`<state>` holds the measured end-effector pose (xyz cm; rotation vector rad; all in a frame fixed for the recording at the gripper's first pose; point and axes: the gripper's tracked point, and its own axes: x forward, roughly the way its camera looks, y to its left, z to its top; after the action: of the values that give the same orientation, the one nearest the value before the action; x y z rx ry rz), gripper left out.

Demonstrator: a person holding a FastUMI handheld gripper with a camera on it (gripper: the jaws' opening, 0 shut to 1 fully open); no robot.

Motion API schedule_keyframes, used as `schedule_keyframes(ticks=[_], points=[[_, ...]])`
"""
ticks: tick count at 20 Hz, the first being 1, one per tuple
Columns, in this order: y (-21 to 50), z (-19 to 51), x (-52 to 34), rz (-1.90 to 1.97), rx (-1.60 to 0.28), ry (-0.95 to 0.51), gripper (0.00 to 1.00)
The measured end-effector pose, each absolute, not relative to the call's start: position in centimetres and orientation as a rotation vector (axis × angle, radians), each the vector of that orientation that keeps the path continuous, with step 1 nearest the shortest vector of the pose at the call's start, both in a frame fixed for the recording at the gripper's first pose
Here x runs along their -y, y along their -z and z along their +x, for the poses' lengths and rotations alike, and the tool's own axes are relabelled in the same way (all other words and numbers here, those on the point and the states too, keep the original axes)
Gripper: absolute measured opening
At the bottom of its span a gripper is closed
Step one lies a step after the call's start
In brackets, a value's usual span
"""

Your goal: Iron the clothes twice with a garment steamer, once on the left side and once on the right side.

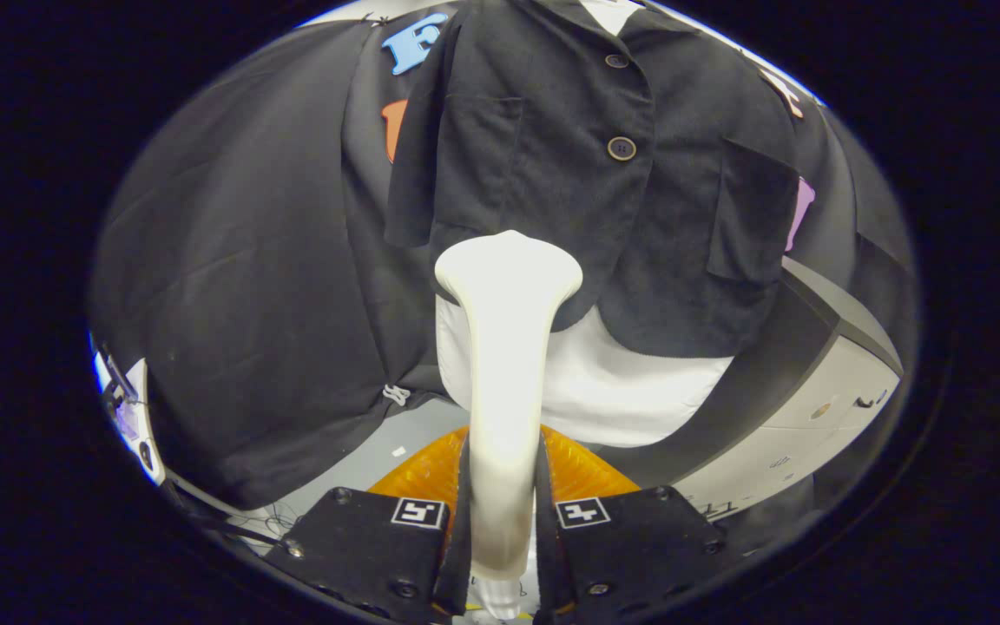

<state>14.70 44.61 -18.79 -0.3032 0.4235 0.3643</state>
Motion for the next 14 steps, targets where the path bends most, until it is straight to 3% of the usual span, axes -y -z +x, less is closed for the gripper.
schedule_keyframes(ticks=[7,14], points=[[9.1,11.1,-40.3,-0.231,-0.287,-0.402,0.33],[-0.3,4.4,-27.5,-0.178,-0.150,-0.380,0.33]])
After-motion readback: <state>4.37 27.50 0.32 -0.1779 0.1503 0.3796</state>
